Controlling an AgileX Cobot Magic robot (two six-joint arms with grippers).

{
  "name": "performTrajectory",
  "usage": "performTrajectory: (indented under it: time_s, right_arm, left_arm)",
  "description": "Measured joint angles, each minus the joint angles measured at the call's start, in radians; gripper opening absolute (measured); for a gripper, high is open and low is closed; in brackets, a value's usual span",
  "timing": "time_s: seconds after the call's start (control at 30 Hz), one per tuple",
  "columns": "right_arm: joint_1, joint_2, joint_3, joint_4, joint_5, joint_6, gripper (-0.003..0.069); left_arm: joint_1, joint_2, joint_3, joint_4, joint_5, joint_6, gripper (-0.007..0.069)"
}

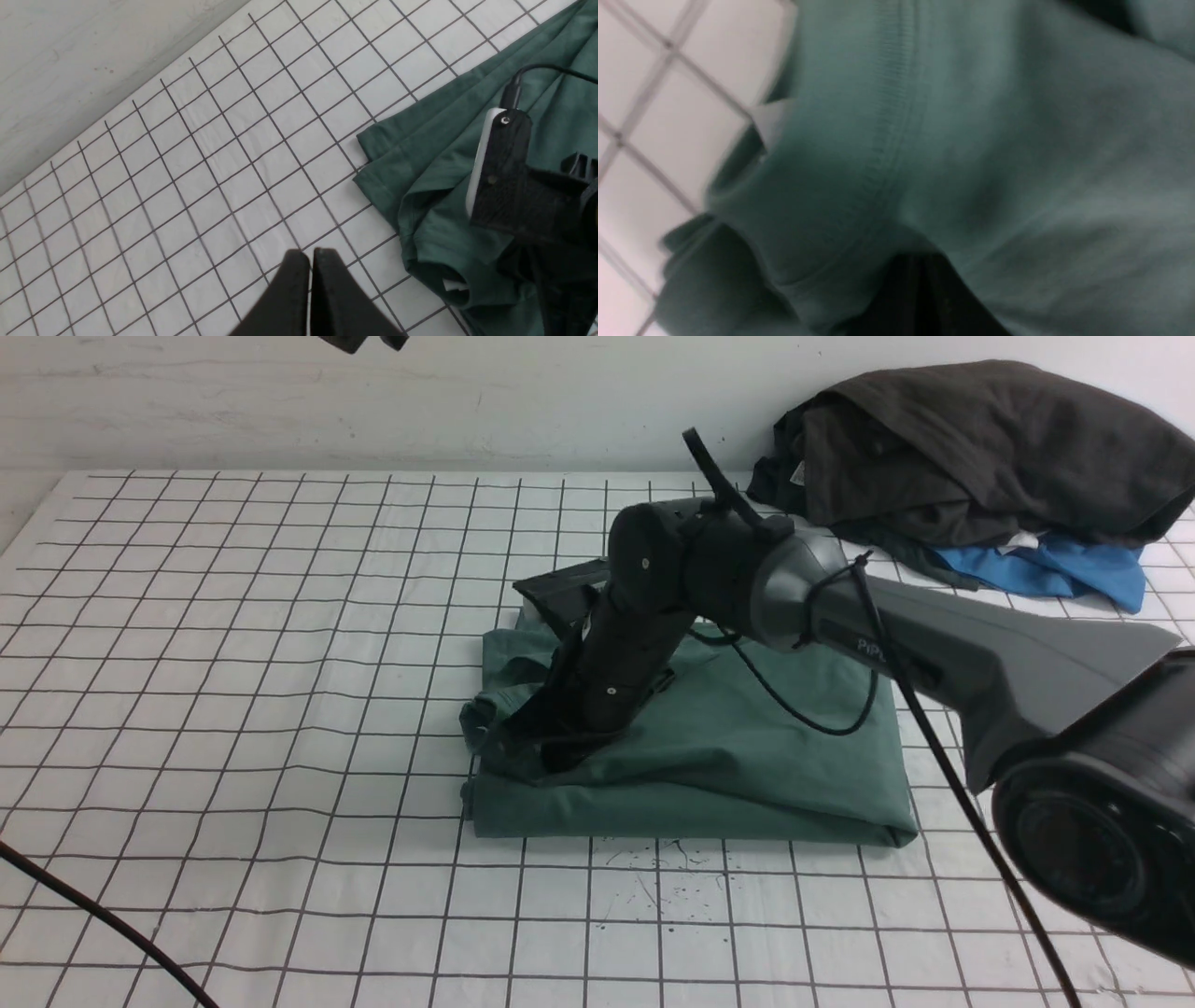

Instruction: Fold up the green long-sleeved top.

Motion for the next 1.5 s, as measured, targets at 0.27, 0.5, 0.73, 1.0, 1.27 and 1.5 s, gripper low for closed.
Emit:
performTrajectory:
  time_s: [0.27, 0.5, 0.73, 1.0, 1.27, 1.5]
  right_arm:
    - [0.011, -0.021, 0.003, 0.003, 0.013, -0.043, -0.0013]
    - [-0.042, -0.213, 0.012, -0.120, 0.081, -0.032, -0.0013]
    - [-0.111, -0.416, 0.012, -0.167, 0.146, -0.032, -0.0014]
    - [-0.138, -0.687, 0.110, -0.167, 0.151, -0.043, -0.0014]
    - [-0.138, -1.036, 0.457, -0.167, -0.072, -0.062, -0.0014]
    - [-0.138, -1.425, 0.904, -0.128, -0.474, -0.099, -0.0014]
  left_arm:
    - [0.000, -0.001, 0.000, 0.000, 0.000, -0.001, -0.0008]
    - [0.000, -0.076, 0.001, 0.022, 0.002, -0.049, -0.0008]
    - [0.000, -0.294, 0.119, 0.150, 0.002, -0.133, -0.0008]
    - [0.000, -0.668, 0.659, 0.292, 0.002, -0.299, -0.0008]
    - [0.000, -1.052, 1.133, 0.347, -0.116, -0.467, -0.0008]
    - [0.000, -1.395, 1.426, 0.307, -0.250, -0.487, -0.0008]
